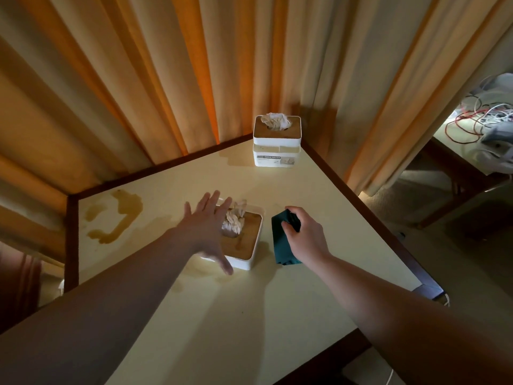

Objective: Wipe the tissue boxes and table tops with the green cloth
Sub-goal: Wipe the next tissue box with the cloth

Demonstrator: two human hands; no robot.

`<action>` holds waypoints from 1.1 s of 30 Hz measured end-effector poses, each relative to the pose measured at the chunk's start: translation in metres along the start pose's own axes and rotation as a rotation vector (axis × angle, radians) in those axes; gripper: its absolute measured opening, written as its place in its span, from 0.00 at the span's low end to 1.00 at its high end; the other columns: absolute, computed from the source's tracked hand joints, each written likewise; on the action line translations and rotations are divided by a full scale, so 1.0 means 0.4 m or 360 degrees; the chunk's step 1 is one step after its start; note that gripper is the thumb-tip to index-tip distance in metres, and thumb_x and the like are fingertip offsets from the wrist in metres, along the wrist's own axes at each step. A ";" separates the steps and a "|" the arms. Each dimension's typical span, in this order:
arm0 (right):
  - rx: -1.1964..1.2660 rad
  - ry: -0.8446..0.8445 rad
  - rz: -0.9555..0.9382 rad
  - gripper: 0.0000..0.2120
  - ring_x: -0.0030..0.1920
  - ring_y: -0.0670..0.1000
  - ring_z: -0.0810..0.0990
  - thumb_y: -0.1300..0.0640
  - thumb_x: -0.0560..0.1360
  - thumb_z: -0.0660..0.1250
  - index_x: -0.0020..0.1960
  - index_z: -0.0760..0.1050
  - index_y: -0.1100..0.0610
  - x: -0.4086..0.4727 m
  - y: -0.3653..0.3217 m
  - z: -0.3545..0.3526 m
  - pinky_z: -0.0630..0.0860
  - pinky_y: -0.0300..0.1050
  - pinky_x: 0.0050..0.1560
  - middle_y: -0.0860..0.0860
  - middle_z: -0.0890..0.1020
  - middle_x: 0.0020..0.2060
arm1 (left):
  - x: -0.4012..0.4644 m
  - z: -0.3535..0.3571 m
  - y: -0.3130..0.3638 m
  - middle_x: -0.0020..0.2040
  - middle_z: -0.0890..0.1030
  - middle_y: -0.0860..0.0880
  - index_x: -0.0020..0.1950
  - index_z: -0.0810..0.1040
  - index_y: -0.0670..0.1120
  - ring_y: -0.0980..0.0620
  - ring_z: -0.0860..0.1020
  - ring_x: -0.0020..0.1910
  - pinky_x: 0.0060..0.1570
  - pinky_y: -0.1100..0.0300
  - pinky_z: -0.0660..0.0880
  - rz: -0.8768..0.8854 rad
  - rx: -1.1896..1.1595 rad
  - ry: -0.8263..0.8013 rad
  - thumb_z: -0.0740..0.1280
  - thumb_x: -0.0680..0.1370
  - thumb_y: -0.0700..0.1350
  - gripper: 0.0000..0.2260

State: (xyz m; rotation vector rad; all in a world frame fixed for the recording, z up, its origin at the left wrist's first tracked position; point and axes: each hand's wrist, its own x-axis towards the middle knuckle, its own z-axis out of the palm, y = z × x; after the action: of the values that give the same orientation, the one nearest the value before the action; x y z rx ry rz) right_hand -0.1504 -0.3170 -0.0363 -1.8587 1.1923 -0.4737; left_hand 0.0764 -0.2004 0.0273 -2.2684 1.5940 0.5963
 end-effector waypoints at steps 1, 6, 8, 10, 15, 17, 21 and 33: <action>0.0013 0.0004 0.0005 0.18 0.63 0.47 0.78 0.53 0.83 0.66 0.73 0.73 0.48 0.004 -0.002 0.006 0.72 0.32 0.52 0.45 0.80 0.66 | 0.009 0.002 -0.002 0.82 0.31 0.50 0.82 0.32 0.54 0.44 0.31 0.80 0.76 0.32 0.38 0.0081 0.0032 0.0047 0.77 0.50 0.77 0.77; 0.0069 0.0091 0.0023 0.19 0.67 0.52 0.78 0.55 0.83 0.66 0.73 0.73 0.49 0.038 -0.008 0.053 0.76 0.44 0.65 0.48 0.80 0.67 | 0.034 0.001 0.005 0.82 0.53 0.52 0.84 0.47 0.55 0.47 0.48 0.81 0.79 0.46 0.49 0.0284 -0.0108 0.0047 0.83 0.57 0.66 0.66; 0.0104 0.0080 0.0054 0.19 0.67 0.52 0.78 0.55 0.83 0.66 0.74 0.73 0.49 0.044 -0.006 0.079 0.76 0.46 0.67 0.48 0.80 0.67 | 0.036 0.003 0.005 0.80 0.56 0.54 0.83 0.50 0.56 0.48 0.52 0.78 0.76 0.51 0.57 0.0299 -0.0161 0.0061 0.83 0.56 0.65 0.64; 0.0173 0.0044 0.0092 0.19 0.67 0.52 0.78 0.53 0.83 0.66 0.74 0.73 0.47 0.043 -0.003 0.103 0.74 0.40 0.64 0.48 0.80 0.67 | 0.040 0.005 0.001 0.79 0.58 0.54 0.83 0.51 0.57 0.49 0.53 0.78 0.76 0.51 0.58 0.0301 -0.0140 0.0083 0.83 0.55 0.66 0.64; 0.0416 0.0027 0.0141 0.20 0.66 0.43 0.77 0.50 0.83 0.66 0.75 0.74 0.44 0.025 0.007 0.147 0.67 0.27 0.58 0.43 0.80 0.68 | 0.048 0.008 -0.005 0.78 0.59 0.54 0.83 0.52 0.59 0.49 0.55 0.76 0.77 0.48 0.55 0.0305 -0.0065 0.0073 0.81 0.53 0.71 0.65; 0.0515 0.0083 0.0147 0.19 0.62 0.37 0.76 0.51 0.83 0.66 0.74 0.75 0.45 0.012 0.010 0.159 0.64 0.20 0.56 0.42 0.81 0.67 | 0.049 0.011 -0.009 0.78 0.59 0.55 0.83 0.52 0.60 0.49 0.54 0.76 0.76 0.50 0.57 0.0323 -0.0103 0.0084 0.81 0.53 0.71 0.65; 0.0692 0.0178 0.0154 0.17 0.54 0.26 0.76 0.54 0.83 0.66 0.71 0.78 0.45 -0.026 0.006 0.186 0.68 0.21 0.54 0.39 0.83 0.62 | 0.050 0.016 -0.012 0.78 0.60 0.55 0.83 0.52 0.60 0.50 0.55 0.76 0.75 0.52 0.58 0.0337 -0.0139 0.0113 0.81 0.53 0.71 0.65; 0.0976 0.0286 0.0157 0.16 0.49 0.35 0.83 0.58 0.84 0.65 0.71 0.79 0.50 -0.168 -0.001 0.241 0.76 0.31 0.49 0.32 0.84 0.51 | 0.063 0.030 -0.033 0.76 0.59 0.56 0.83 0.50 0.61 0.50 0.55 0.76 0.77 0.48 0.58 0.0397 -0.0210 0.0077 0.77 0.50 0.76 0.67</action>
State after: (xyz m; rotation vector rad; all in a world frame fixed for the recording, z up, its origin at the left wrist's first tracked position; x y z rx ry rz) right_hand -0.1154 -0.2145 -0.0819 -1.2461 1.0894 -0.8556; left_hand 0.0944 -0.2109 0.0046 -2.2062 1.9321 0.7329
